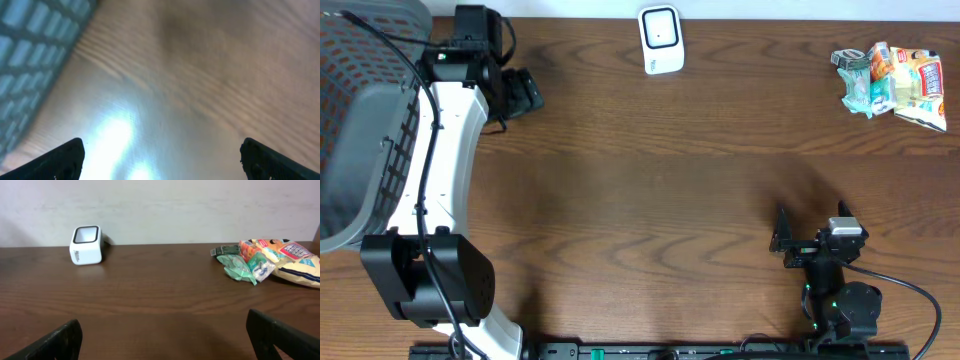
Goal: Scan the item barcode
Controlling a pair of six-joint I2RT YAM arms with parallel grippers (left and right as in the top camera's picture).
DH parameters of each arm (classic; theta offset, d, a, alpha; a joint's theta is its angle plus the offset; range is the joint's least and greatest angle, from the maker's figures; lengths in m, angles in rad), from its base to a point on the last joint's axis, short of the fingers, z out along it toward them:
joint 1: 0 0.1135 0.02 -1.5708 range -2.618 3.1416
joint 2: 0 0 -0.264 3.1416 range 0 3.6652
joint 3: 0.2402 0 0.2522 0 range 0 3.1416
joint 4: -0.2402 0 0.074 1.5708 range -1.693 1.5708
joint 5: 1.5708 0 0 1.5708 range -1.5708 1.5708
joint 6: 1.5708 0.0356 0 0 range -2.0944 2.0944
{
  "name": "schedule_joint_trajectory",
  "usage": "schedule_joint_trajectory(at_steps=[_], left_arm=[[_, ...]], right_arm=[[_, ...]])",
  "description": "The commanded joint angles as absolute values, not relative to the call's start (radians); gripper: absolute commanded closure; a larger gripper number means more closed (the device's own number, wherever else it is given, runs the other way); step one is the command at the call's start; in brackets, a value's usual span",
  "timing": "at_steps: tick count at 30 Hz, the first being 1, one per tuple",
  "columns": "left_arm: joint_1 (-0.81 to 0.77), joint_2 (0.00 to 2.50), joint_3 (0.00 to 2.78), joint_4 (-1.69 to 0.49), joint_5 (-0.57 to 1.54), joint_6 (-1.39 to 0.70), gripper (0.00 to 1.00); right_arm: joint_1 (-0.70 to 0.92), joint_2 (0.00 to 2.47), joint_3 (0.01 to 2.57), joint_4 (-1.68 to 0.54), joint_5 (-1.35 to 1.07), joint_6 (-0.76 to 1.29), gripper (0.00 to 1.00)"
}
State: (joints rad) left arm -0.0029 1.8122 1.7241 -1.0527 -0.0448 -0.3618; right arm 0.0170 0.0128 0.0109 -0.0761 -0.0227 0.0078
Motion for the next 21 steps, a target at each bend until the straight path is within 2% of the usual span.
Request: schedule_joint_trajectory(at_steps=[1, 11, 17, 21], left_arm=[[-0.003, 1.819, 1.726, -1.062, 0.007, -0.352, 0.02], [-0.045, 1.752, 1.617, -1.026, 0.025, -0.261, 0.02], [-0.081, 1.555, 1.376, -0.753, 0.168, 0.01, 0.02], [-0.081, 1.364, 1.176, -0.642, 0.172, 0.038, 0.02]], right_arm=[[0.006, 0.007, 0.006, -0.075, -0.018, 0.022, 0.01], [0.006, 0.007, 0.006, -0.075, -0.018, 0.022, 0.01], [0.006, 0.007, 0.006, -0.075, -0.017, 0.022, 0.01], [0.006, 0.007, 0.006, -0.075, -0.018, 0.022, 0.01]])
